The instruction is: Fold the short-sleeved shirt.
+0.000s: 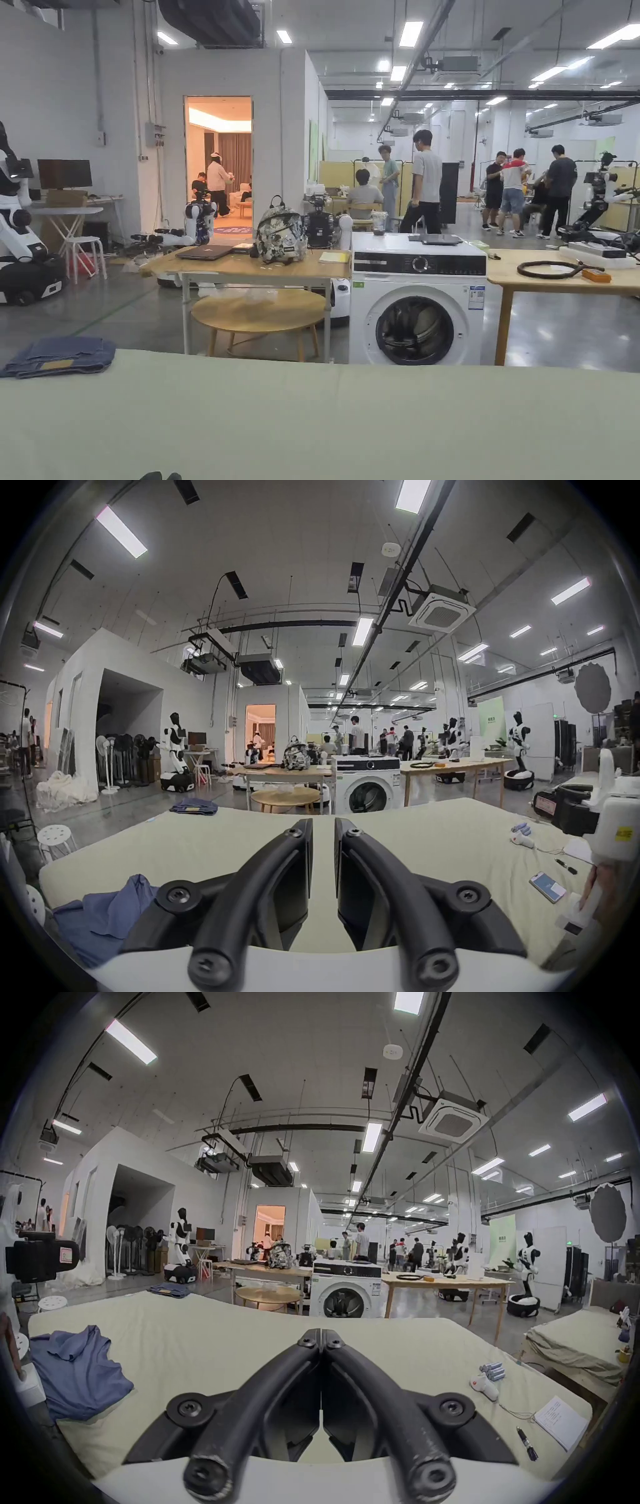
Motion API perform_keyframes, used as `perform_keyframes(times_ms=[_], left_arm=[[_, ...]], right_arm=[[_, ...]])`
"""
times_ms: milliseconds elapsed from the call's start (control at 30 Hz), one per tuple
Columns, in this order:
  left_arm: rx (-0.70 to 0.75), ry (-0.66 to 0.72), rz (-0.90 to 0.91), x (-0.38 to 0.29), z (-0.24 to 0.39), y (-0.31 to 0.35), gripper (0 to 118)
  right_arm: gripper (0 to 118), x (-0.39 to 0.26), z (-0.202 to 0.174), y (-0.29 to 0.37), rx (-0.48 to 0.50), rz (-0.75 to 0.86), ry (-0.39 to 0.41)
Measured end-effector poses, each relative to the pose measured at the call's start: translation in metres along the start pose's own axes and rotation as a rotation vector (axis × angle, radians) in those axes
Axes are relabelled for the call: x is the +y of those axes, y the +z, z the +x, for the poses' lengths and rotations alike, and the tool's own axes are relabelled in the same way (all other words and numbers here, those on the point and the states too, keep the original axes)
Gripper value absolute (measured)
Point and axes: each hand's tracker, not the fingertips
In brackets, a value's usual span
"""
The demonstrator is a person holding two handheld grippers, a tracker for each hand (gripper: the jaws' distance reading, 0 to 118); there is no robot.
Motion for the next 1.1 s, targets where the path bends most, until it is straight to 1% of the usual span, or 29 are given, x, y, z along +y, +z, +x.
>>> perform_keyframes(times_ms=[167, 200, 233, 267, 300, 367, 400, 433, 500, 533, 600, 667, 733, 767, 800, 833, 867, 933, 1000, 1100], left_arm=[[0.039, -0.01, -0.008, 0.001, -0.013, 0.007, 8], [0.056, -0.024, -0.016, 0.002, -0.017, 0.011, 8], [0.086, -0.04, -0.021, 0.001, -0.022, 0.018, 8], [0.118, -0.047, -0.022, 0.0, -0.029, 0.024, 8], [0.153, -0.048, -0.025, 0.0, -0.036, 0.031, 8], [0.192, -0.029, -0.03, 0.0, -0.055, 0.044, 8], [0.196, -0.022, -0.037, 0.0, -0.065, 0.052, 8], [0.205, -0.027, -0.046, 0.0, -0.074, 0.06, 8], [0.263, -0.06, -0.084, 0.0, -0.088, 0.073, 8], [0.277, -0.066, -0.117, -0.001, -0.095, 0.079, 8], [0.279, -0.07, -0.165, -0.003, -0.11, 0.086, 8], [0.23, -0.033, -0.239, -0.009, -0.129, 0.086, 8], [0.221, -0.06, -0.326, -0.019, -0.145, 0.075, 8], [0.23, -0.071, -0.376, -0.025, -0.152, 0.066, 26], [0.233, -0.089, -0.434, -0.035, -0.162, 0.055, 60], [0.209, -0.087, -0.489, -0.048, -0.173, 0.042, 86], [0.191, -0.062, -0.55, -0.06, -0.183, 0.031, 84], [0.138, 0.024, -0.612, -0.086, -0.207, 0.012, 84], [0.14, 0.112, -0.664, -0.114, -0.229, -0.012, 84], [0.157, 0.249, -0.784, -0.161, -0.262, -0.049, 84]], right_arm=[[0, 0.001, -0.018, -0.008, 0.053, -0.001, -0.03], [0, 0.001, -0.026, -0.01, 0.06, -0.004, -0.02], [0, 0.0, -0.038, -0.014, 0.073, -0.004, 0.023], [0, 0.0, -0.046, -0.016, 0.106, 0.003, 0.047], [0, -0.001, -0.056, -0.017, 0.155, 0.009, 0.04], [0, -0.003, -0.069, -0.024, 0.239, -0.005, -0.065], [0, -0.005, -0.077, -0.028, 0.271, -0.02, -0.099], [0, -0.007, -0.085, -0.031, 0.289, -0.029, -0.107], [0, -0.011, -0.098, -0.035, 0.295, -0.037, -0.056], [0, -0.013, -0.104, -0.036, 0.322, -0.041, -0.021], [0, -0.017, -0.11, -0.035, 0.386, -0.052, -0.018], [0, -0.022, -0.111, -0.034, 0.385, -0.058, -0.021], [0, -0.028, -0.109, -0.036, 0.396, -0.08, -0.022], [0, -0.032, -0.107, -0.037, 0.396, -0.096, -0.026], [0, -0.036, -0.104, -0.038, 0.399, -0.116, -0.03], [0, -0.041, -0.101, -0.039, 0.389, -0.134, -0.033], [0, -0.045, -0.098, -0.04, 0.376, -0.149, -0.036], [0, -0.052, -0.09, -0.04, 0.366, -0.184, -0.046], [0, -0.059, -0.082, -0.042, 0.346, -0.21, -0.061], [0, -0.067, -0.069, -0.045, 0.331, -0.26, -0.109]])
